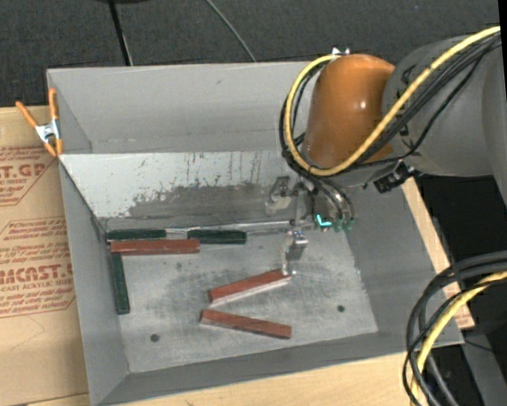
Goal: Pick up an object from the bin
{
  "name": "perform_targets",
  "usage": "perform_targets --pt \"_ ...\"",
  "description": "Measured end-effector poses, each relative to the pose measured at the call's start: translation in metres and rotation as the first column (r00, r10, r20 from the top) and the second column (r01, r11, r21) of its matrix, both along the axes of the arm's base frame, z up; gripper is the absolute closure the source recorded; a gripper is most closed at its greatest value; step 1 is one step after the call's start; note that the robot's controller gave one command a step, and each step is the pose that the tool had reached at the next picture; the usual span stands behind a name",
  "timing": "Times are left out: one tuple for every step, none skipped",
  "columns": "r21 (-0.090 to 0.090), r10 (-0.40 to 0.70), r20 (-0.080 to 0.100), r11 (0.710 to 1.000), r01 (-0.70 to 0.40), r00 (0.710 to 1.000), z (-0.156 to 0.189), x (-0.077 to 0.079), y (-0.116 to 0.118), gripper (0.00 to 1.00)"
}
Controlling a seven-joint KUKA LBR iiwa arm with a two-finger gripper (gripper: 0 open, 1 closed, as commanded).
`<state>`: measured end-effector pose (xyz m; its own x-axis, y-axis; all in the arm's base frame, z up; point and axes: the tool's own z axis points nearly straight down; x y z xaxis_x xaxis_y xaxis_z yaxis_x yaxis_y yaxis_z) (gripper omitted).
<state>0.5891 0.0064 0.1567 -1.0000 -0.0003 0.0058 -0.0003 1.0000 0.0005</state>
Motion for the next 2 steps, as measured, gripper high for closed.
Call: perform_targets --pt "0.000 0.000 0.008 1.000 0.000 1.000 0.004 0.002 0.000 0.00" --pt "0.002 -0.019 0.017 1.000 0.019 1.000 -0.081 -0.038 0.007 1.00"
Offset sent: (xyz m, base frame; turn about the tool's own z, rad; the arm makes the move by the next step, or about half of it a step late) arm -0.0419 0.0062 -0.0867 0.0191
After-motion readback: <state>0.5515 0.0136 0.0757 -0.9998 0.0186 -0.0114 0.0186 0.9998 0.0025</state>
